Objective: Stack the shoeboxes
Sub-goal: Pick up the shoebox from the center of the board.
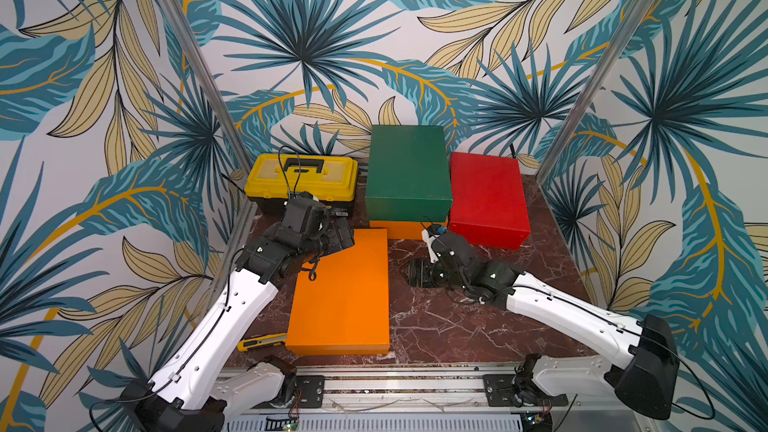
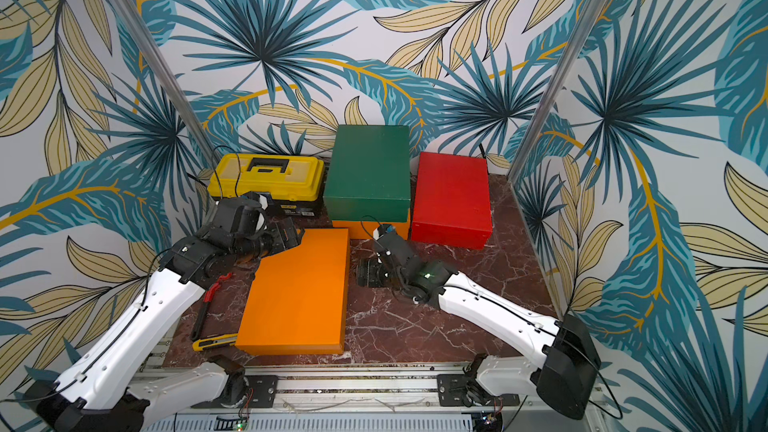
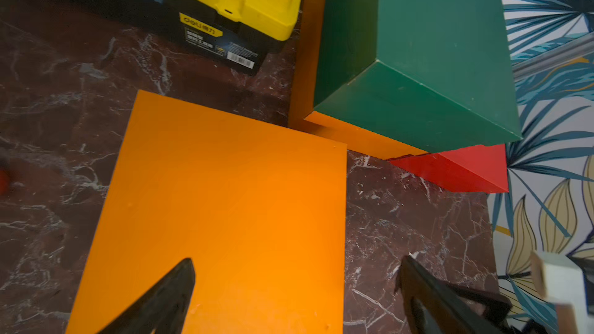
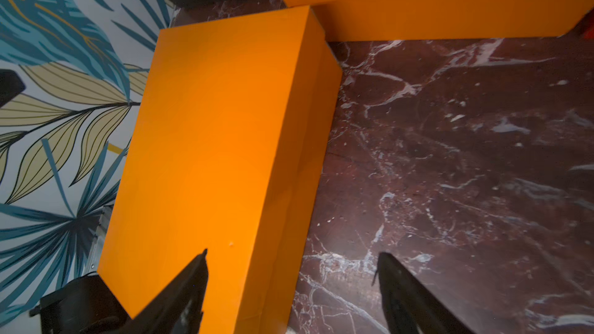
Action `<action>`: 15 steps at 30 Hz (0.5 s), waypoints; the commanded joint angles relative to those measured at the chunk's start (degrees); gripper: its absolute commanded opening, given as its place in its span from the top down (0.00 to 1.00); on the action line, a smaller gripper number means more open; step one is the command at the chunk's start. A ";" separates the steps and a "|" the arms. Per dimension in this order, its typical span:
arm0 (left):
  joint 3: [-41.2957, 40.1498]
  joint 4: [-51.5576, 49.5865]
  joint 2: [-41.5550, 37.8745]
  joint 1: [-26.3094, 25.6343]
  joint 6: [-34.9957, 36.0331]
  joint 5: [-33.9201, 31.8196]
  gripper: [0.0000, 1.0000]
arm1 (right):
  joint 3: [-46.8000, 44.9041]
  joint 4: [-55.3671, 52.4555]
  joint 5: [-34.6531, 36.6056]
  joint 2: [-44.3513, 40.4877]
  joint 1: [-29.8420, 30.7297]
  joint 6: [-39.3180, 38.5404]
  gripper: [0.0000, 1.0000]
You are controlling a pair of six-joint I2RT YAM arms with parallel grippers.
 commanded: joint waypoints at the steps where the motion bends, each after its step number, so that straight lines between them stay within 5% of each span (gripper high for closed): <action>1: -3.14 -2.14 -1.96 2.24 -0.31 0.98 0.00 | -1.46 2.69 3.16 2.34 3.88 2.32 0.17; 15: -13.49 -2.23 -5.57 14.75 -0.08 6.66 0.01 | -2.11 9.40 2.43 9.36 8.84 5.25 0.16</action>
